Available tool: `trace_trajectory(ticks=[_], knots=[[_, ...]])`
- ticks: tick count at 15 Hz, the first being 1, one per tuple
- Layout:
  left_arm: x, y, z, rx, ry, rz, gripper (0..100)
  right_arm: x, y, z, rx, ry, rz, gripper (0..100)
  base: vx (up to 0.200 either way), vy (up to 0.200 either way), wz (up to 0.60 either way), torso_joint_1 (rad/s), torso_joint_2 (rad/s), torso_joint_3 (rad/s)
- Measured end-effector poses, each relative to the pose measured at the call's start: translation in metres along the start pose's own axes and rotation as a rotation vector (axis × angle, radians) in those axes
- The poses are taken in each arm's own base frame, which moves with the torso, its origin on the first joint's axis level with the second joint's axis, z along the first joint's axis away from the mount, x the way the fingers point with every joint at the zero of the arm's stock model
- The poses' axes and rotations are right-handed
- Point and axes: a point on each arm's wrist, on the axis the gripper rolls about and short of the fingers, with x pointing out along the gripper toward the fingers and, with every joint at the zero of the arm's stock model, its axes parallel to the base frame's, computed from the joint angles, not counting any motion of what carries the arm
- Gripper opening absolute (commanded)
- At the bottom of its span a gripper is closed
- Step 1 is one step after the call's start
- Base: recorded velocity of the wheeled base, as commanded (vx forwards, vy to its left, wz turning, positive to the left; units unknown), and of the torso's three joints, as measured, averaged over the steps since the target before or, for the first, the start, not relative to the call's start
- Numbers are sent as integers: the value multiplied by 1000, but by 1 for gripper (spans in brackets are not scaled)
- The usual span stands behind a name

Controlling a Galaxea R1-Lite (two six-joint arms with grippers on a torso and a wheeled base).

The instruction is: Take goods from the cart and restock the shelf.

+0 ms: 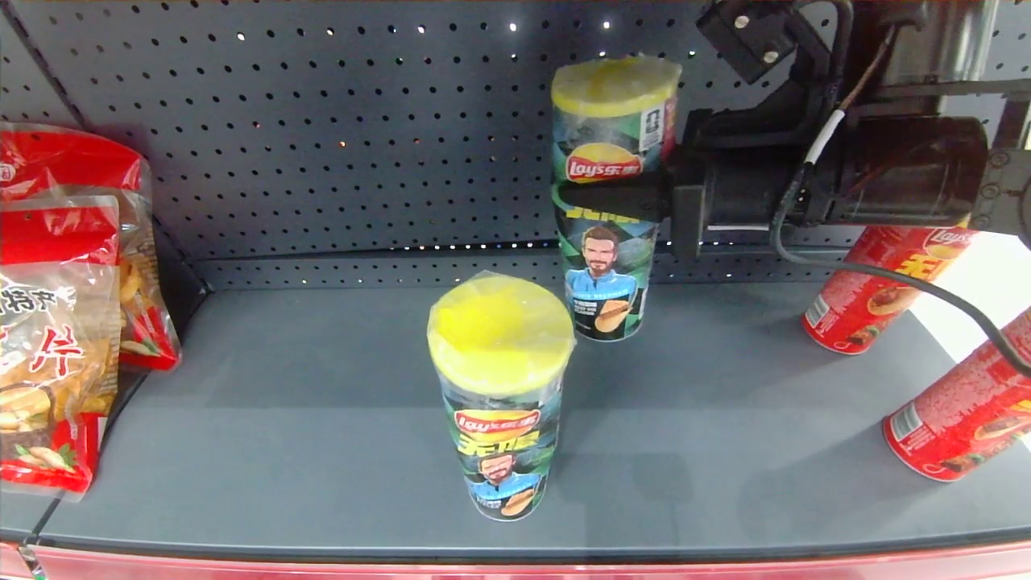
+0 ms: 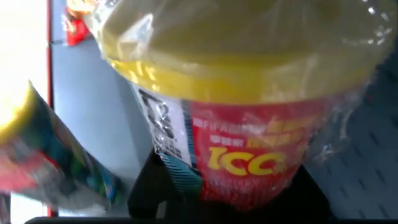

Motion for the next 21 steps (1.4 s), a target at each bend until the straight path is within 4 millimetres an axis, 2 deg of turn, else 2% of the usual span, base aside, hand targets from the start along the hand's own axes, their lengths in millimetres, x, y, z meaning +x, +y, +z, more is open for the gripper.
trace_trajectory(ticks=[3,6,14,21], knots=[[0,0,0,0,0,0,100,22,14,-2,2,2,69,0,0,0,0,0,0,0],[0,0,0,0,0,0,100,35,20,-7,12,21,106,0,0,0,0,0,0,0],[0,0,0,0,0,0,100,74,-3,-31,87,40,79,0,0,0,0,0,0,0],[0,0,0,0,1,0,100,86,-15,-42,90,20,52,0,0,0,0,0,0,0]])
